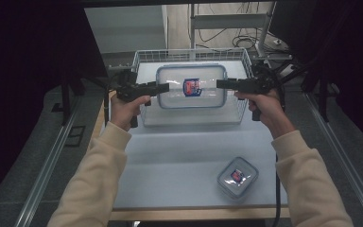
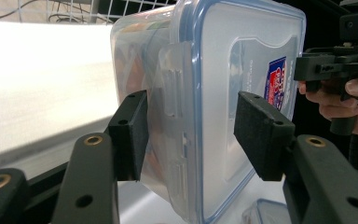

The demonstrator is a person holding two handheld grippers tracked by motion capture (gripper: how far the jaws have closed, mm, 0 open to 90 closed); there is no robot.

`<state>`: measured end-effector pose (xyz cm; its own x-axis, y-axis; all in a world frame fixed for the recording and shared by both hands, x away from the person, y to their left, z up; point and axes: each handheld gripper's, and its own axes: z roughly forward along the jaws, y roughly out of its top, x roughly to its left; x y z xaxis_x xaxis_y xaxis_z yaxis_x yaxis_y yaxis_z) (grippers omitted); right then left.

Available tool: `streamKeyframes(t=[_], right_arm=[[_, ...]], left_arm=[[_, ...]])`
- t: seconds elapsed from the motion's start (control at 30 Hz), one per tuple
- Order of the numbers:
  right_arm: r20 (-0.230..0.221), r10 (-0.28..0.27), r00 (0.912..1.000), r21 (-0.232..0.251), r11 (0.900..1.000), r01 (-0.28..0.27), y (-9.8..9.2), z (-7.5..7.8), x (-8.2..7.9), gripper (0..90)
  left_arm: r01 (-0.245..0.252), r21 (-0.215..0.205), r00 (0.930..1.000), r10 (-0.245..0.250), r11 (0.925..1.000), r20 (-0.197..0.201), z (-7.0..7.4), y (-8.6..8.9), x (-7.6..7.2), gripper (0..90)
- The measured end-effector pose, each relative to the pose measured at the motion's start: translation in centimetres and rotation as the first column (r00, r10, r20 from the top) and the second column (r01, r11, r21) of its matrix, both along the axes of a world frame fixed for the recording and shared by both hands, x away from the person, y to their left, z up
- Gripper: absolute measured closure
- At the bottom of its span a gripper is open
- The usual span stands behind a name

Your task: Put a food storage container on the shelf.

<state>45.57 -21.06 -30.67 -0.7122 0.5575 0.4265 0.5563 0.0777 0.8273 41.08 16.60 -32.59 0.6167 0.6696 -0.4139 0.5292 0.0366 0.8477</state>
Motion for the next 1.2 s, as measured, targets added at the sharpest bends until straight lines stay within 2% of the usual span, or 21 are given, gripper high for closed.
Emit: streamKeyframes(t=[0.27, 0.63, 0.8, 0.93, 1.03, 1.2], right_arm=[[0.010, -0.004, 0.9999, -0.002, 1.000, 0.004, 0.0, 1.1, 1.9, 49.2], [0.001, -0.018, 0.9998, 0.018, 1.000, 0.017, -0.4, 1.6, 4.7, 49.2], [-0.009, -0.018, 0.9998, 0.020, 1.000, 0.018, -0.5, 1.6, 5.8, 49.1], [-0.024, -0.024, 0.9994, 0.016, 1.000, 0.024, -0.4, 1.4, 6.7, 49.0], [-0.041, -0.027, 0.9988, 0.013, 1.000, 0.028, -0.4, 1.1, 7.3, 48.9], [-0.059, -0.038, 0.9975, 0.025, 0.999, 0.039, -0.5, 0.9, 7.9, 48.6]], left_arm=[[0.003, -0.001, 1.0000, -0.003, 1.0000, -0.001, 0.9, 0.0, 2.1, 46.6], [0.007, 0.009, 1.0000, -0.007, 0.9999, 0.000, 1.9, -0.3, 5.2, 46.5], [0.005, 0.002, 0.9999, -0.005, 1.0000, -0.011, 1.9, -0.3, 6.2, 46.5], [0.006, -0.001, 0.9996, -0.006, 1.0000, -0.026, 1.3, -0.3, 7.1, 46.4], [-0.002, -0.024, 0.9993, 0.001, 0.9997, -0.036, 0.9, -0.3, 7.6, 46.4], [-0.003, -0.034, 0.9987, 0.001, 0.9994, -0.051, 0.9, -0.2, 8.3, 46.6]])
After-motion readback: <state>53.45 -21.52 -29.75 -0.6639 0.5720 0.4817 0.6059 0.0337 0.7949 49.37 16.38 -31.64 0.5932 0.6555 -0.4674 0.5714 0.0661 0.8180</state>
